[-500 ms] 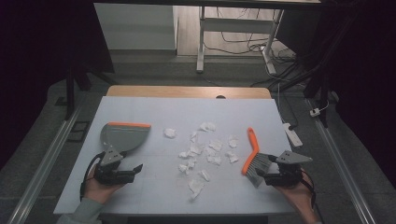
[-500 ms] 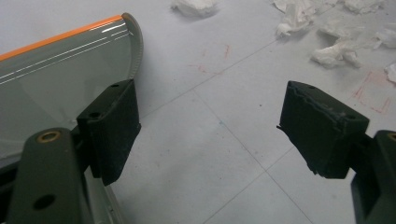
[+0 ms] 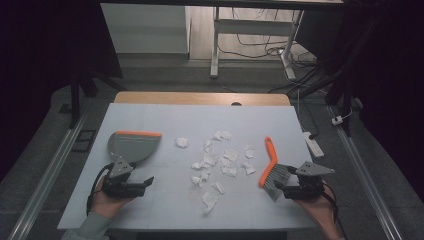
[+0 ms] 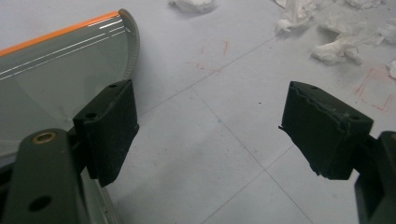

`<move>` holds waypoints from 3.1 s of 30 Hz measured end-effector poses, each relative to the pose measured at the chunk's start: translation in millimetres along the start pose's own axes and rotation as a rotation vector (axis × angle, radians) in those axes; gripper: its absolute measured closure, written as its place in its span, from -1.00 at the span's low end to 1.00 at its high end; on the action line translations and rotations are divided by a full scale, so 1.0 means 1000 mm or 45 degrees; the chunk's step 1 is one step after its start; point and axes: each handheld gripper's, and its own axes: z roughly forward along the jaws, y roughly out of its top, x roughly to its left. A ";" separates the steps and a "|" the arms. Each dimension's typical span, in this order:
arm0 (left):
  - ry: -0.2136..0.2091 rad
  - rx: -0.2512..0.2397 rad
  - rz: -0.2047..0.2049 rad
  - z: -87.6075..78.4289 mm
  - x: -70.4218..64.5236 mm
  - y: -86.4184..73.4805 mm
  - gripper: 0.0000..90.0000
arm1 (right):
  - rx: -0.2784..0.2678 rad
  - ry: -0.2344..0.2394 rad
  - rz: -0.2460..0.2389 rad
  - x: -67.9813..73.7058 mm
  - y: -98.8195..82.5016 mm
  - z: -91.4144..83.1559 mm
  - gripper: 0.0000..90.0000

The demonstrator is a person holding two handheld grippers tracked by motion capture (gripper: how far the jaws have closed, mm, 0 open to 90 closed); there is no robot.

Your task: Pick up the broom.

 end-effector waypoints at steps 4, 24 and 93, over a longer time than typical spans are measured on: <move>-0.002 -0.007 0.006 -0.001 -0.001 0.001 -0.57 | 0.001 -0.001 0.001 0.001 0.001 0.000 -0.47; 0.004 -0.020 0.030 0.001 -0.004 0.005 -0.57 | -0.008 -0.036 -0.012 0.008 0.019 -0.005 -0.37; -0.052 -0.022 0.040 0.001 -0.006 0.005 -0.56 | 0.920 -0.288 0.478 -0.042 0.092 0.114 0.25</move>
